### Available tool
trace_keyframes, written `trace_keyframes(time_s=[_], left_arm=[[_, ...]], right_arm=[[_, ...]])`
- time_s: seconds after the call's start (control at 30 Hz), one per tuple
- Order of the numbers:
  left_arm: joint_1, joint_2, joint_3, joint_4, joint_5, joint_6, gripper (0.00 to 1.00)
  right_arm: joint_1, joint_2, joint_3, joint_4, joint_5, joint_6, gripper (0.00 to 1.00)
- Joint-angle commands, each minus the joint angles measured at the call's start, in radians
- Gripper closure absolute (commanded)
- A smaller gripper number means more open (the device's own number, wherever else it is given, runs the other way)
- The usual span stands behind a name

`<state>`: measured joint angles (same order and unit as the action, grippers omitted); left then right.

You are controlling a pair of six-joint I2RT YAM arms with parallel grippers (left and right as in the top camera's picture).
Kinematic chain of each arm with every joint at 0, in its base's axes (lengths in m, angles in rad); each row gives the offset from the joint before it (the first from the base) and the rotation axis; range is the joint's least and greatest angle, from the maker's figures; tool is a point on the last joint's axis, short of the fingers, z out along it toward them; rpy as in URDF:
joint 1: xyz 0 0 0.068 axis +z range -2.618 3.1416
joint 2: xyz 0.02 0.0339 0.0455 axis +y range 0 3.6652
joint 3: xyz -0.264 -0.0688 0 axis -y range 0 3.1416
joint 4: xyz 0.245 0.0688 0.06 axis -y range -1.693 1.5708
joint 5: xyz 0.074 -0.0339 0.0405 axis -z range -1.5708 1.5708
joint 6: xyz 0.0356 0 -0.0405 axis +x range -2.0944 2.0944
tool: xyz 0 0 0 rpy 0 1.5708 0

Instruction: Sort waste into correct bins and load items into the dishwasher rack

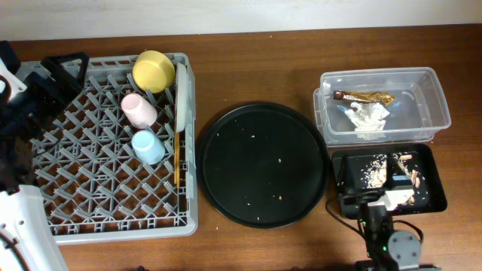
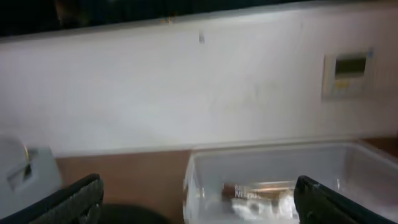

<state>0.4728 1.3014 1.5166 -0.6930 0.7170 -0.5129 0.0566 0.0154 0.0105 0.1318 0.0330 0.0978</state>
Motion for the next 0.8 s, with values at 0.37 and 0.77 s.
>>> trace_keyframes(time_s=[0.37,0.77], left_arm=[[0.002,0.0,0.004,0.002,-0.004,0.021,0.01],[-0.061,-0.013,0.003,-0.002,-0.008,0.021,0.01]], right_arm=[[-0.006,-0.011,-0.005,-0.212,-0.002,0.015,0.01],[-0.006,-0.011,-0.005,-0.212,-0.002,0.015,0.01]])
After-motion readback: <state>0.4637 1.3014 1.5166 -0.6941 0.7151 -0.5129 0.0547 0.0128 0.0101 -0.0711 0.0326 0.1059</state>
